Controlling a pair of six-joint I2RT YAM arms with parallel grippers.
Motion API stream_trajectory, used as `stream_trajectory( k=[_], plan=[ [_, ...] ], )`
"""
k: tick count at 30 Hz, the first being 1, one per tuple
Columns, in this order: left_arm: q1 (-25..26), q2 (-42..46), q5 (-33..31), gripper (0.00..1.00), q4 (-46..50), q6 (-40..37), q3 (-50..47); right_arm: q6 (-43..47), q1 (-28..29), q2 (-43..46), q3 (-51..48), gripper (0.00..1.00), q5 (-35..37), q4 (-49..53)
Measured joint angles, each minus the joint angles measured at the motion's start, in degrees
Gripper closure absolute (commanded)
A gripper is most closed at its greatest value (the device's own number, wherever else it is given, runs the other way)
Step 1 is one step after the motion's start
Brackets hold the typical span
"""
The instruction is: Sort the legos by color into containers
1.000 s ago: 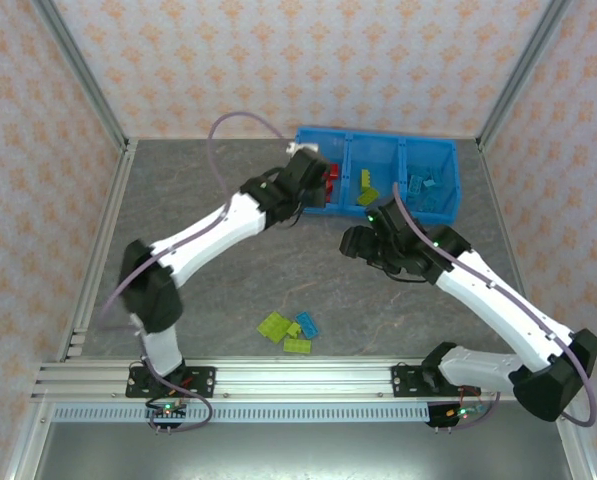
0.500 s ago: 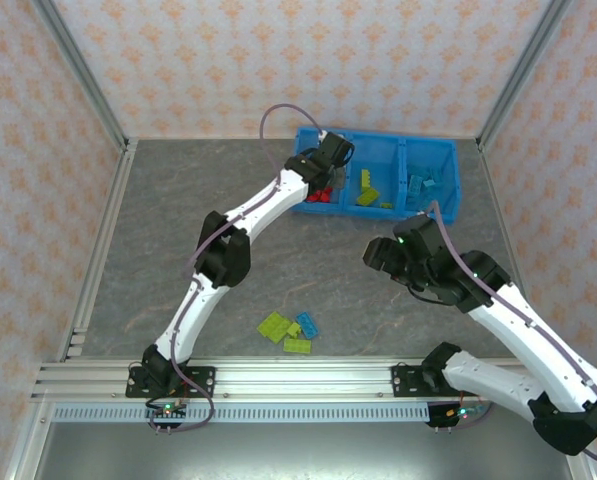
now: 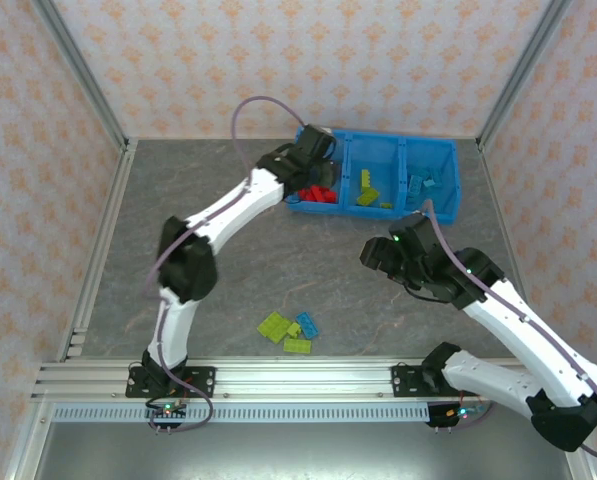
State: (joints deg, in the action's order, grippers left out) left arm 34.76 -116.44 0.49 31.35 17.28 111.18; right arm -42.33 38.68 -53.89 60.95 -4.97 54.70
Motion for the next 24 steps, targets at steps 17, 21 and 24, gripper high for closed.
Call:
stream_trajectory(
  k=[17,21,24],
  plan=[
    [0.0,74.8,1.7,0.47,5.0,-29.7,-53.1,14.4,25.4,-37.4,12.9,0.10,-5.7,-8.0],
    [0.0,85.9,2.5,0.42,12.9,-40.6,-59.2,18.1,29.5,-45.6,15.2,0.08,-6.4,-8.5],
    [0.0,92.5,5.1,0.31,17.4,-48.4,-61.4,20.1,30.5,-51.1,16.9,0.08,-6.7,-8.7]
  ],
)
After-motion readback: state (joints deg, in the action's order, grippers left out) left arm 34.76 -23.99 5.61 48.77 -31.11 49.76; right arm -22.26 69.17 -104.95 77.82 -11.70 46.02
